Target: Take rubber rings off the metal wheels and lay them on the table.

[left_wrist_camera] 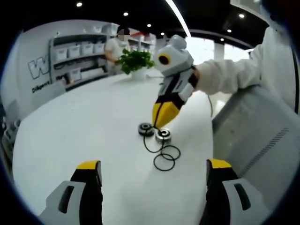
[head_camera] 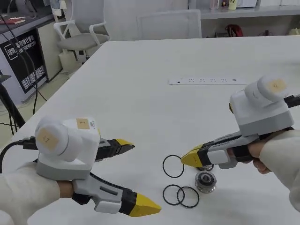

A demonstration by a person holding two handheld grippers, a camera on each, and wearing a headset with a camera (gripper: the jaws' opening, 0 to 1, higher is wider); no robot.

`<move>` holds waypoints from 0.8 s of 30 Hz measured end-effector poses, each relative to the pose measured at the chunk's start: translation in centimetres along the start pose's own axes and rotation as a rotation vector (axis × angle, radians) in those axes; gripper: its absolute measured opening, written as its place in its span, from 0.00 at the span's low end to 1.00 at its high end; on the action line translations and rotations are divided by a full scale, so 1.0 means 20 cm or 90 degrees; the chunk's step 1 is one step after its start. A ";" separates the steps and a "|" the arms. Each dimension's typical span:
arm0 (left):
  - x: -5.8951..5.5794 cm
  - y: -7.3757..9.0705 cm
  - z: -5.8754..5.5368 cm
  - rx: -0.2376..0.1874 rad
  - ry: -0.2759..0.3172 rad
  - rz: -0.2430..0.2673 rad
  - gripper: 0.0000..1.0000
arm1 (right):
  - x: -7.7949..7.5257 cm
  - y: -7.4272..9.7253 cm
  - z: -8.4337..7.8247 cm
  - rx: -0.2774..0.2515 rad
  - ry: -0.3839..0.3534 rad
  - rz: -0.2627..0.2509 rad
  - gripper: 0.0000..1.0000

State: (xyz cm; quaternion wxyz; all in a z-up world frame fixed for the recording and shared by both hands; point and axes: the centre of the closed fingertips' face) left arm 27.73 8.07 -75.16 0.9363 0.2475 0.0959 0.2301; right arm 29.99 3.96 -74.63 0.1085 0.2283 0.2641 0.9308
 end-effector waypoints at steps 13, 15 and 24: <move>0.00 0.02 -0.01 0.002 0.000 0.004 0.93 | 0.05 -0.05 -0.06 0.035 0.013 0.018 0.00; 0.00 0.01 -0.02 0.006 -0.002 0.002 0.93 | 0.06 -0.05 -0.07 0.040 0.015 0.020 0.00; -0.02 0.01 -0.03 0.015 -0.009 -0.005 0.93 | 0.08 -0.07 -0.11 0.063 0.019 0.030 0.00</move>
Point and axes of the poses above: the centre of the closed fingertips' face, and the gripper's own axes: y roughly backward along the fingers, x roughly to its left, z roughly out of its top, and after that the axes turned 4 degrees about -z, right-handed
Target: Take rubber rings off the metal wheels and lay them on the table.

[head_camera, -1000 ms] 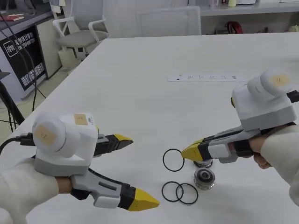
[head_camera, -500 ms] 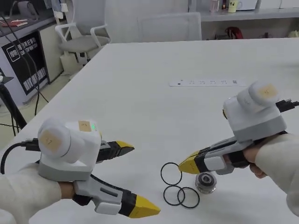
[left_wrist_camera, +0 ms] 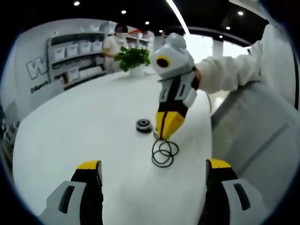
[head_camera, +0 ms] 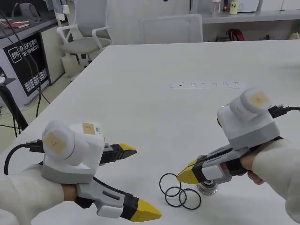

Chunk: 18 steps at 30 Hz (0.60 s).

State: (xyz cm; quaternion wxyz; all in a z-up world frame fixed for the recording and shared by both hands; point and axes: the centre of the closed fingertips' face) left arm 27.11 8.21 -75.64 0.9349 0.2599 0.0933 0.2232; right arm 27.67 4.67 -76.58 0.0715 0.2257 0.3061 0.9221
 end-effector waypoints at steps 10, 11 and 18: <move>-0.01 0.00 -0.01 0.007 -0.006 -0.005 0.93 | 0.02 -0.04 -0.05 0.032 0.008 0.011 0.00; -0.01 0.00 -0.01 0.007 -0.006 -0.006 0.93 | 0.02 -0.04 -0.06 0.036 0.010 0.011 0.00; -0.02 -0.01 -0.01 0.012 -0.007 -0.011 0.92 | 0.02 -0.05 -0.08 0.051 0.015 0.014 0.00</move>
Point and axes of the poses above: the centre of the closed fingertips' face, and the gripper's own axes: y roughly backward along the fingers, x roughly to its left, z roughly out of its top, and after that the axes turned 4 degrees about -z, right-handed
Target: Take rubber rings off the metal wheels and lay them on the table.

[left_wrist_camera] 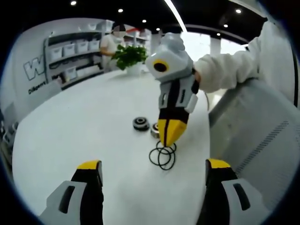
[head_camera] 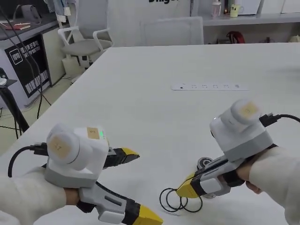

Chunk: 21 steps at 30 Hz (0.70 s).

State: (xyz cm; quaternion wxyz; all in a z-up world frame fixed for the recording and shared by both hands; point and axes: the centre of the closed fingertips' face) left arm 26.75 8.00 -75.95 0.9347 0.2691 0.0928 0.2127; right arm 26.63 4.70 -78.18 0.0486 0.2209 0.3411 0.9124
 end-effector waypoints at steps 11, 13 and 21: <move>0.00 0.00 0.00 0.001 0.003 0.000 0.92 | 0.02 -0.04 -0.07 0.037 0.002 0.014 0.00; 0.00 0.00 -0.01 0.002 0.003 0.000 0.92 | 0.02 -0.04 -0.09 0.046 0.000 0.013 0.00; -0.01 0.00 -0.01 0.004 0.004 -0.001 0.91 | 0.00 -0.06 -0.14 0.071 0.005 0.006 0.00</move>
Point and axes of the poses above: the centre of the closed fingertips' face, and the gripper's own axes: y roughly backward along the fingers, x roughly to its left, z roughly out of its top, and after that the axes turned 4 degrees about -z, right-handed
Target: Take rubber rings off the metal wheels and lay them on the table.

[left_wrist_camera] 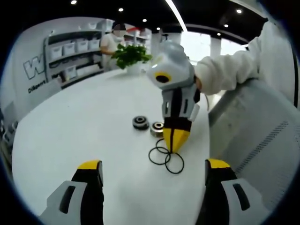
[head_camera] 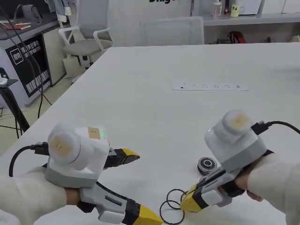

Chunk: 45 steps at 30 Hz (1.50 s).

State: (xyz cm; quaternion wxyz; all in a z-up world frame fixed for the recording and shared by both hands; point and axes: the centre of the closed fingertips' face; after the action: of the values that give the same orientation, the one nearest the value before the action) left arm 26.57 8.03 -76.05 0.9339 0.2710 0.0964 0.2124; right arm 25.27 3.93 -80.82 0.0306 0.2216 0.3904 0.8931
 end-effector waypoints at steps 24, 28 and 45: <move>0.01 0.00 -0.01 0.004 -0.004 0.000 0.91 | -0.04 0.02 0.01 -0.002 0.016 -0.027 0.00; 0.01 0.00 -0.01 0.004 -0.004 0.000 0.91 | -0.05 0.02 0.02 -0.007 0.017 -0.031 0.00; 0.01 0.00 -0.01 0.003 -0.003 0.001 0.90 | -0.08 0.05 0.03 -0.014 0.027 -0.056 0.09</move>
State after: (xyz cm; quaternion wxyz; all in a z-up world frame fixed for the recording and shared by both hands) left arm 26.68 8.24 -76.15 0.9332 0.2738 0.0948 0.2124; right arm 27.18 3.34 -80.40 0.0636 0.1847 0.3904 0.8997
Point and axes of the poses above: the centre of the closed fingertips' face, and the gripper's own axes: y roughly backward along the fingers, x roughly to its left, z roughly out of its top, and after that the axes turned 4 degrees about -z, right-handed
